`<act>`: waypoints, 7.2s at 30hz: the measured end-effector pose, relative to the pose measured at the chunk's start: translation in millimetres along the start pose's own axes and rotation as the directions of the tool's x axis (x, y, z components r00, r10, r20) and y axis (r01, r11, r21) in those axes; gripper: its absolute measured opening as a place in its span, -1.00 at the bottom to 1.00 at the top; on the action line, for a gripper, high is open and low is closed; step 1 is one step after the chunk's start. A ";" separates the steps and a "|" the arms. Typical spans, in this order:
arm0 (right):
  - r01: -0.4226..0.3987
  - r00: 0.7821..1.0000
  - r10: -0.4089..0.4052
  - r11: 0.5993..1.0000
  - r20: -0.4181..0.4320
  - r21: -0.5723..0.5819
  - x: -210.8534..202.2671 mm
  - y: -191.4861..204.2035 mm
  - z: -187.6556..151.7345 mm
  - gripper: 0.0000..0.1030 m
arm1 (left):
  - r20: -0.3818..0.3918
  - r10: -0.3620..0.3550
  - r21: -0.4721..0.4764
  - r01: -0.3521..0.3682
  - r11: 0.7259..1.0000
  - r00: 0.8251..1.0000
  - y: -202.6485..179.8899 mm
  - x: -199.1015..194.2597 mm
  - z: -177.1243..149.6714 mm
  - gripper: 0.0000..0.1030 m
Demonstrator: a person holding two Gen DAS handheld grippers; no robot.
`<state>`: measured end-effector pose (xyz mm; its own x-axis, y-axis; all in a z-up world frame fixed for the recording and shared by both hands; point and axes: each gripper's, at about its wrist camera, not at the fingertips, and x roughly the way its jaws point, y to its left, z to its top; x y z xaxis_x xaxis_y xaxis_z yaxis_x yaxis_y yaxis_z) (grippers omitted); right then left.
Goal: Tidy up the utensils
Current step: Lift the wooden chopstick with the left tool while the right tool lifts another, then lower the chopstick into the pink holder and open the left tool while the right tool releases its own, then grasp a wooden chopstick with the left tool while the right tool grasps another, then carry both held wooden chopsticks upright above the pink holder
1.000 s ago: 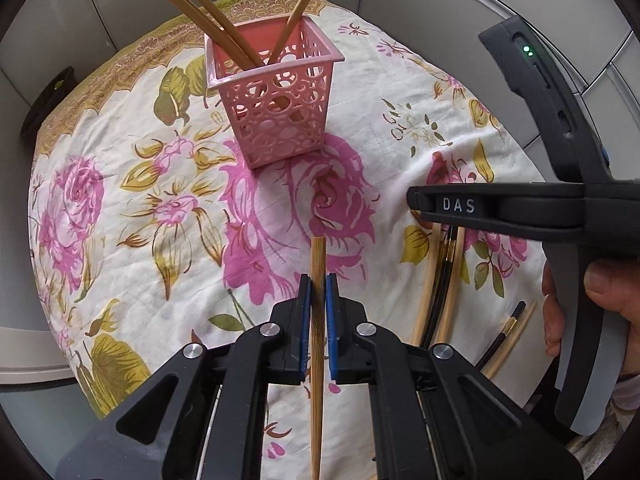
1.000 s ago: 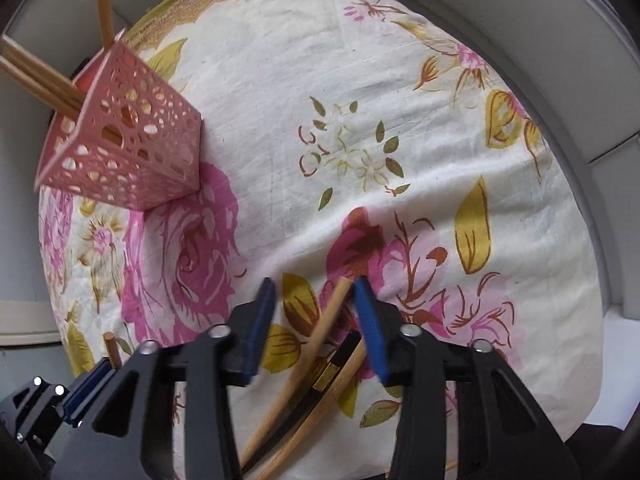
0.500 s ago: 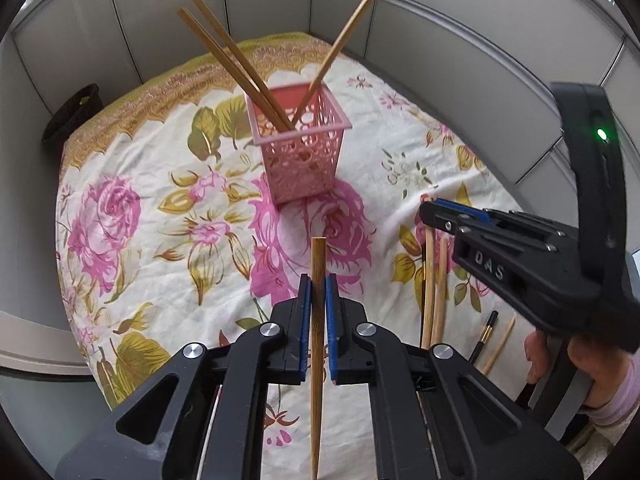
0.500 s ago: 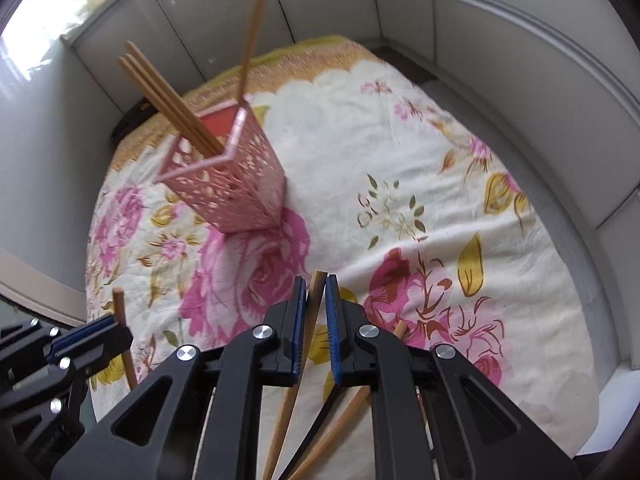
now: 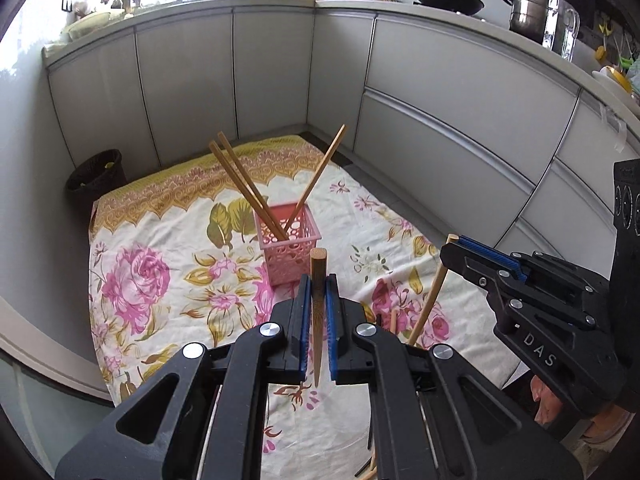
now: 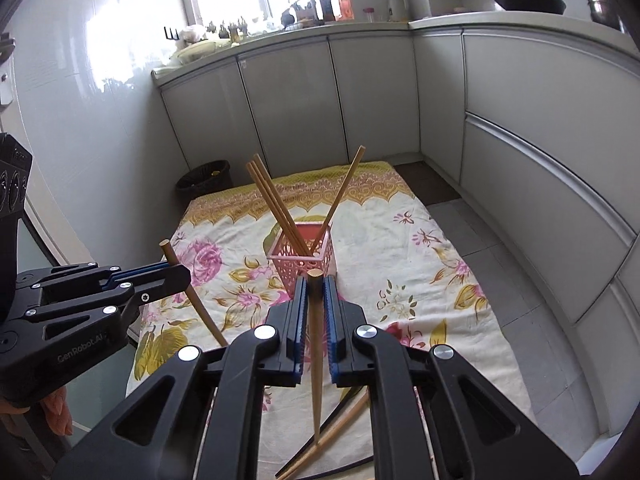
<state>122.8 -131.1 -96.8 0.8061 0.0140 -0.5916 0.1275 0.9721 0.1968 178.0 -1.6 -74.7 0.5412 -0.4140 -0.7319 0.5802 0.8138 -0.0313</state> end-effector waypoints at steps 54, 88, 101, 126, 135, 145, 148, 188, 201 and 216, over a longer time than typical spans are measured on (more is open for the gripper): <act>0.022 0.960 -0.018 1.000 0.280 -0.011 40.9 22.0 129.3 -0.83 | 0.389 0.293 -0.348 -0.155 0.924 0.873 58.9 -21.9 75.0 -0.08; 0.124 0.952 -0.149 0.986 0.267 0.109 -20.3 -25.6 81.9 0.87 | 0.395 0.351 -0.300 -0.242 0.923 0.849 37.6 -78.7 59.2 0.86; 0.176 0.982 -0.156 0.957 -0.104 0.229 -34.9 -109.1 -39.9 0.87 | -0.097 0.104 0.049 -0.099 0.994 0.990 -32.4 47.9 13.9 0.86; 0.199 0.856 0.079 0.862 -0.511 0.466 -13.8 -169.8 -158.1 0.87 | -0.546 -0.103 0.115 0.196 0.974 0.832 -119.6 213.2 -44.9 -0.34; 0.212 0.818 0.134 0.834 -0.560 0.510 6.3 -163.4 -165.2 0.87 | -0.601 -0.028 0.154 0.150 0.977 0.799 -113.8 252.5 -55.5 -0.34; 0.282 0.755 0.147 0.807 -0.639 0.519 51.6 -147.7 -176.3 0.53 | -0.531 0.031 0.227 0.106 0.968 0.847 -99.9 234.0 -62.8 -0.87; 0.321 0.732 0.130 0.800 -0.669 0.507 61.6 -143.6 -176.5 0.16 | -0.488 0.012 0.209 0.104 0.973 0.873 -85.0 209.7 -56.8 -0.87; 0.170 0.985 -0.170 0.984 -0.012 0.045 -45.6 -67.8 -46.0 -0.93 | 0.071 -0.098 0.010 0.098 0.995 0.993 -22.0 26.4 -4.7 -0.87; 0.333 0.777 -0.026 0.865 -0.629 0.375 90.3 -194.3 -74.3 -0.34 | 0.135 -0.103 0.000 0.104 0.995 0.985 -21.4 5.3 3.6 -0.87; 0.353 0.821 -0.194 0.912 -0.537 0.210 115.3 -144.4 -96.5 -0.89 | 0.143 -0.101 -0.015 0.104 0.994 0.985 -17.6 4.3 8.3 -0.87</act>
<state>141.6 -247.3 -268.9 0.3267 -0.0513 -0.9437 0.5217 0.8424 0.1348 175.2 -21.1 -71.7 0.5616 -0.5480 -0.6199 0.6242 0.7724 -0.1173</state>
